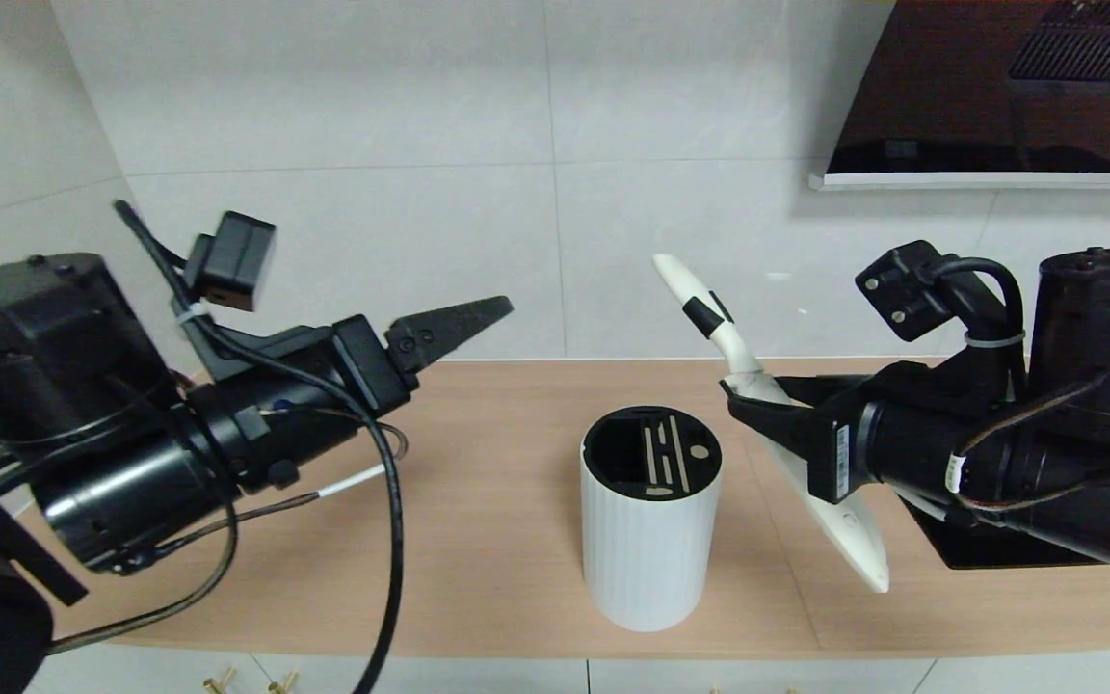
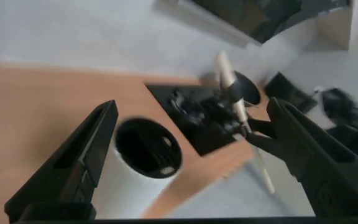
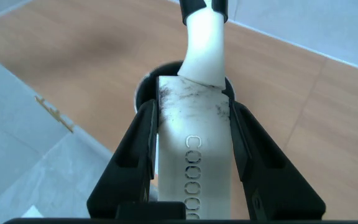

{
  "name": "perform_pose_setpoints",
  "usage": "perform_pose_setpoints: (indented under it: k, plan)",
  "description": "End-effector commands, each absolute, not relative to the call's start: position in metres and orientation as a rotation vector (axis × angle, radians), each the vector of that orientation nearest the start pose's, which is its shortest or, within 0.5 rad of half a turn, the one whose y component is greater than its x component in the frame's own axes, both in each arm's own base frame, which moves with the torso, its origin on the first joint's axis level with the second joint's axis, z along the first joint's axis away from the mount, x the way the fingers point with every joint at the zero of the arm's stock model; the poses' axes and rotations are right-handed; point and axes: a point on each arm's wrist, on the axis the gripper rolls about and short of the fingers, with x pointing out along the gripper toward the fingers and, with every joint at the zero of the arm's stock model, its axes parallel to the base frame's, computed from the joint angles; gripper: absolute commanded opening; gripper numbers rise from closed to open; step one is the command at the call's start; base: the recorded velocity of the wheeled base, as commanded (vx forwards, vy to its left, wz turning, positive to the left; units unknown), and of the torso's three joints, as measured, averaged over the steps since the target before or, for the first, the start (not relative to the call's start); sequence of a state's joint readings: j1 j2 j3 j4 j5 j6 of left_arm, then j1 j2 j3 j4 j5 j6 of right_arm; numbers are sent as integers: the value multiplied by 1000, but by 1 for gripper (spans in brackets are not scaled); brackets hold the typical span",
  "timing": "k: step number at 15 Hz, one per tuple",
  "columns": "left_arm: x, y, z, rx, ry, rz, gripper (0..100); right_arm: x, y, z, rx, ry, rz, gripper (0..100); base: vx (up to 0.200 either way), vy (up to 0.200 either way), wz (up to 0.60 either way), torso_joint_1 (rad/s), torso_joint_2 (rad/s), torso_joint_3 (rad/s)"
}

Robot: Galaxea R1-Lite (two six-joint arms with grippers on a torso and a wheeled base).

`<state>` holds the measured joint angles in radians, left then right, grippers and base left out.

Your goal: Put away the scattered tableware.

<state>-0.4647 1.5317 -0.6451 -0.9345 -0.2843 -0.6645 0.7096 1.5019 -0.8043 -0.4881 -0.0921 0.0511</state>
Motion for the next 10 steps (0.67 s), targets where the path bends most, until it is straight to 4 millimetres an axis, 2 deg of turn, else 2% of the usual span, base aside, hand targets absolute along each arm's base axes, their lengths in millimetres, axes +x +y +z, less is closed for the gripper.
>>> perform_pose_setpoints:
  k: [1,4,6,10]
  plan:
    - [238,-147,201,-685,303,-770,100,199,187,215,-28,223,614,0,0,0,0,0,0,0]
    - [238,-166,199,-737,348,-811,100,202,200,204,-29,221,613,0,0,0,0,0,0,0]
    - [242,-180,190,-758,332,-800,100,197,208,200,-27,228,640,0,0,0,0,0,0,0]
    - [239,-198,183,-770,294,-813,100,191,220,195,12,258,676,0,0,0,0,0,0,0]
